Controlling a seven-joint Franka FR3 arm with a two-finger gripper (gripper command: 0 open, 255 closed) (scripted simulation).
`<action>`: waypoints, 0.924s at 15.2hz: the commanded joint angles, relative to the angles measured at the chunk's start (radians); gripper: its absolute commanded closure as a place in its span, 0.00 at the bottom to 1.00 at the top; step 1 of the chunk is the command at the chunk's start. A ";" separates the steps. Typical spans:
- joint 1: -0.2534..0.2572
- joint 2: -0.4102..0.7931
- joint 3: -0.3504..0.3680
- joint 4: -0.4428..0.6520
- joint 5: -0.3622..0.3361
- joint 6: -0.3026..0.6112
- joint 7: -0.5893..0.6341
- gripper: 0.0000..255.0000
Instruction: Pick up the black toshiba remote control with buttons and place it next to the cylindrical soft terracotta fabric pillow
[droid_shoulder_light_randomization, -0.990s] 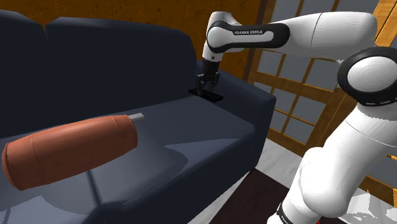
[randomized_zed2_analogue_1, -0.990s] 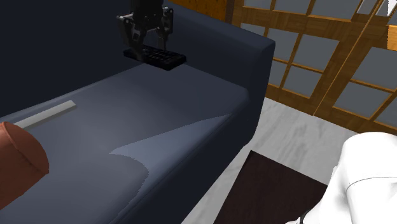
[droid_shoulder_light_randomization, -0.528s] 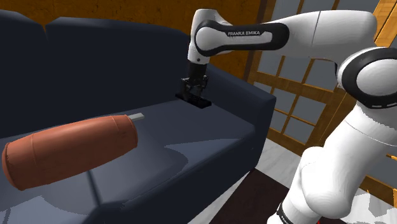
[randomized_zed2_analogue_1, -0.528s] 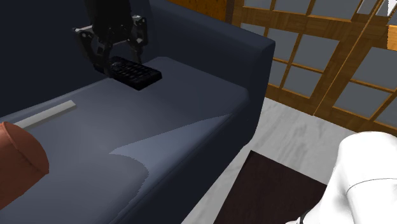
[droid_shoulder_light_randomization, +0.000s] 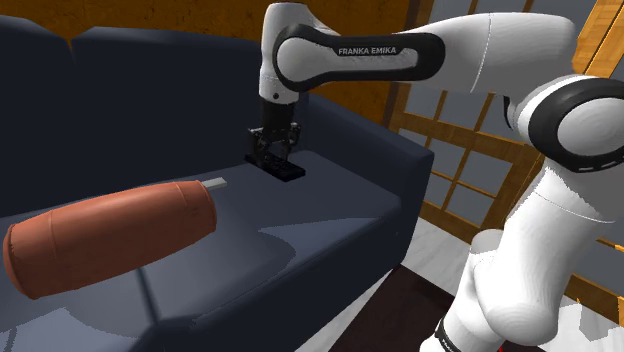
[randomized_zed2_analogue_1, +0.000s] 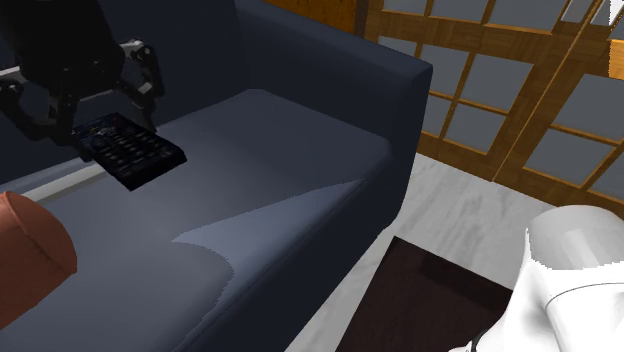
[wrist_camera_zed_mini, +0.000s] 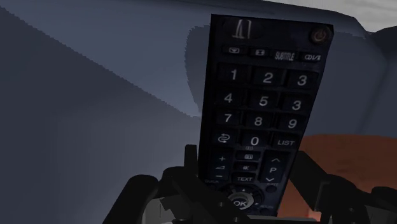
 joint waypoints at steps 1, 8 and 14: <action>0.011 0.018 0.013 0.012 -0.001 0.006 0.026 1.00; 0.010 0.014 0.013 -0.088 -0.002 0.101 0.030 1.00; 0.010 0.018 0.012 -0.164 -0.004 0.181 0.034 1.00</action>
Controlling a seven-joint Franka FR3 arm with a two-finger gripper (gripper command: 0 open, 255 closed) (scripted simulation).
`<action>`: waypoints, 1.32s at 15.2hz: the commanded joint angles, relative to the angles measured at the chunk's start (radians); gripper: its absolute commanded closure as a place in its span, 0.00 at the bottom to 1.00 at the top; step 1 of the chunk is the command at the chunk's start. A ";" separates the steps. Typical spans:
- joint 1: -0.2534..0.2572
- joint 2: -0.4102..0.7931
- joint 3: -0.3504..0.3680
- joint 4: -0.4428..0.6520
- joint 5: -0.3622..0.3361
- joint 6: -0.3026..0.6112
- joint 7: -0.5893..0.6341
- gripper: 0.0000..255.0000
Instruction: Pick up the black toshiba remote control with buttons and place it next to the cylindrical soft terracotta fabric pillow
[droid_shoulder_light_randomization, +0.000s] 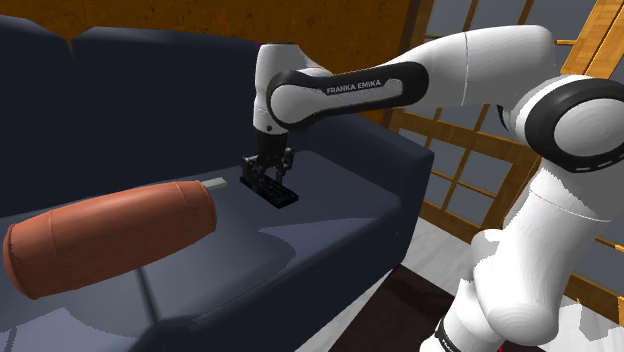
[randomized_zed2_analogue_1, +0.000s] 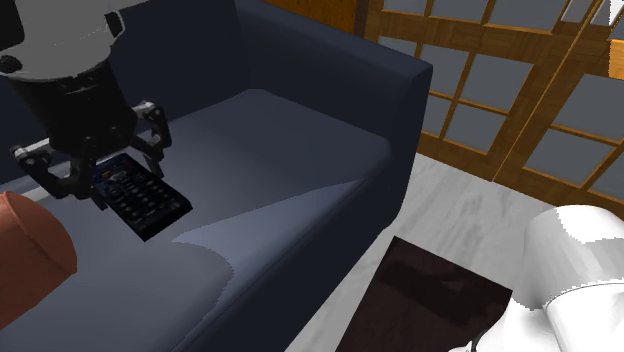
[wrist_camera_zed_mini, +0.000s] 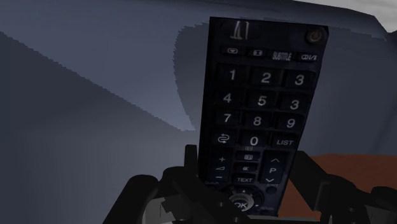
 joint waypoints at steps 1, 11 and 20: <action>0.000 0.002 0.000 -0.027 -0.001 0.029 0.002 1.00; 0.000 0.028 0.000 -0.131 -0.005 0.160 0.010 1.00; -0.001 0.070 0.000 -0.207 -0.010 0.278 0.017 1.00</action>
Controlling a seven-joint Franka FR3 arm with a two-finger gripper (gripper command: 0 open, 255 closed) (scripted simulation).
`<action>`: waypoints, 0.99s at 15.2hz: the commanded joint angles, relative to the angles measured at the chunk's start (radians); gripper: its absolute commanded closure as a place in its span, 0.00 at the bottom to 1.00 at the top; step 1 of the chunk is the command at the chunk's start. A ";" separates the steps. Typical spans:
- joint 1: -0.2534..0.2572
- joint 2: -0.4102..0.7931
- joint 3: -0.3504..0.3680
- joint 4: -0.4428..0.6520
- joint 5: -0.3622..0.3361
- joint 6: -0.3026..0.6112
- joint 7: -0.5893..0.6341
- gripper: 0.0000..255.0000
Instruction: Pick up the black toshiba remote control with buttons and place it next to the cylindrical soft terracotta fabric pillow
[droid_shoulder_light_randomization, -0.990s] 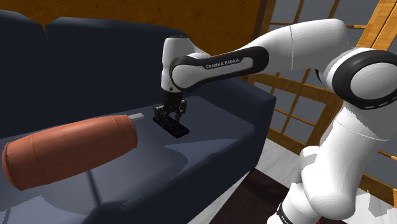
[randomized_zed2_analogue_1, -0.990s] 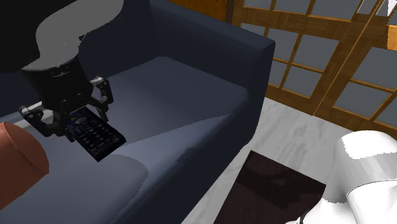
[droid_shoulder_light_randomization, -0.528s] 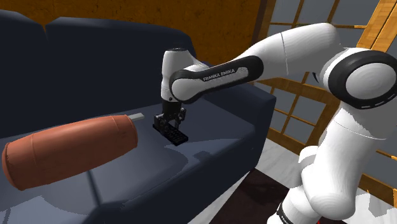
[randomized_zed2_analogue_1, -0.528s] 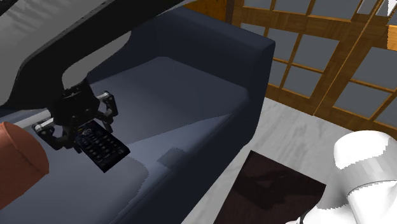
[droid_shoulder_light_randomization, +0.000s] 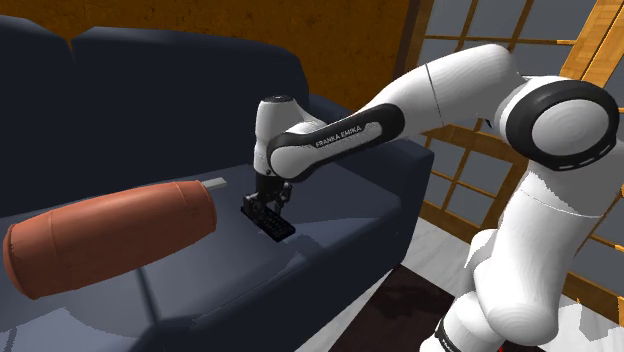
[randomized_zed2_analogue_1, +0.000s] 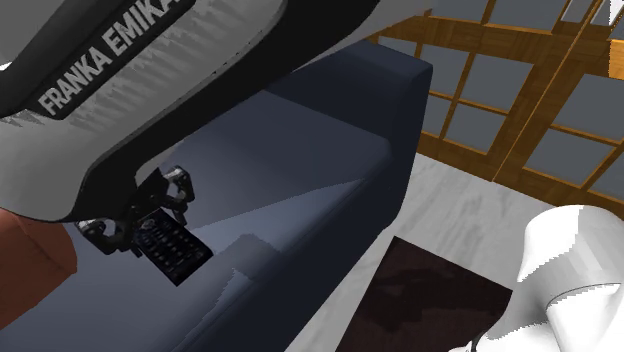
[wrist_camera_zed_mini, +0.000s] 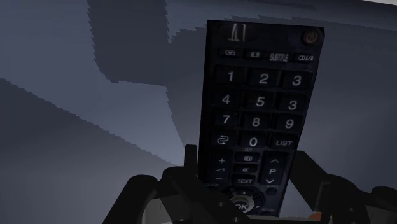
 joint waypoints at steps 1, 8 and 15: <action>0.001 0.011 0.001 -0.016 -0.002 0.028 0.003 1.00; 0.000 0.057 0.000 -0.061 -0.008 0.119 0.011 1.00; 0.000 0.092 -0.001 -0.086 -0.013 0.179 0.016 1.00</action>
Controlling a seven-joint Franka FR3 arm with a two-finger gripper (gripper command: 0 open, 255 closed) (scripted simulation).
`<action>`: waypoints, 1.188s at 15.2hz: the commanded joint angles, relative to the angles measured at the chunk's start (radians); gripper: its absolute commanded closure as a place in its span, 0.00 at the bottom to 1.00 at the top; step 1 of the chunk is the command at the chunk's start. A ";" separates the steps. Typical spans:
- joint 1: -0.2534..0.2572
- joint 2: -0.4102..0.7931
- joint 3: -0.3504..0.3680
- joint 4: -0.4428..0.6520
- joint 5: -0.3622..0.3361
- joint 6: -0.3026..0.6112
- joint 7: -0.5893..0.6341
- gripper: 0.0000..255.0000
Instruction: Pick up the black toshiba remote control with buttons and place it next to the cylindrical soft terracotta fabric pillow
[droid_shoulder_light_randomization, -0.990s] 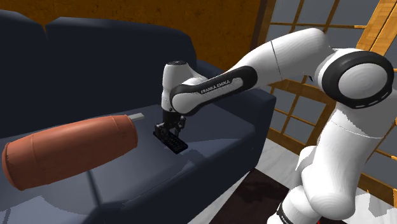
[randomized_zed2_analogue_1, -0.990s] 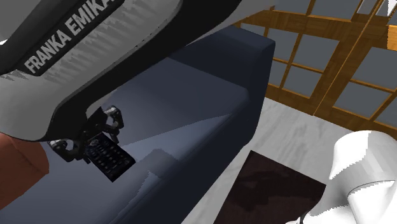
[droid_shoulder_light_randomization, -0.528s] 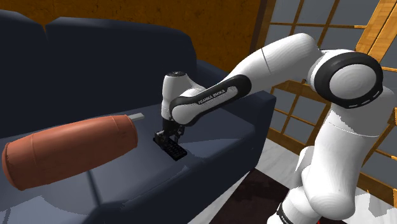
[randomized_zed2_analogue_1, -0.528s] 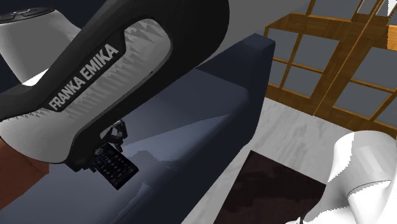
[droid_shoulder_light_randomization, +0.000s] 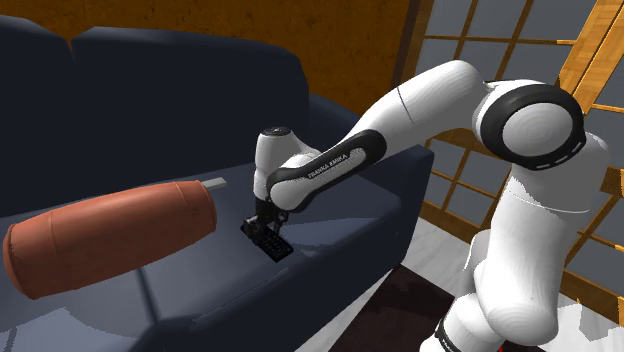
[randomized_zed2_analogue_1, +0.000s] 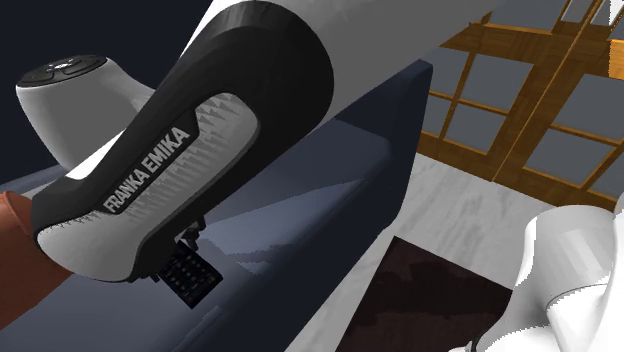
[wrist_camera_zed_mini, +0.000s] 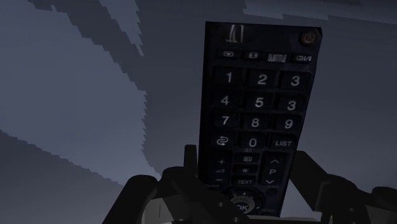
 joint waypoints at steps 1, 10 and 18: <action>0.000 0.001 0.000 -0.002 0.000 0.003 0.000 1.00; 0.000 0.001 0.000 -0.002 0.000 0.003 0.000 0.00; 0.002 -0.080 0.003 0.036 0.009 -0.115 -0.006 0.00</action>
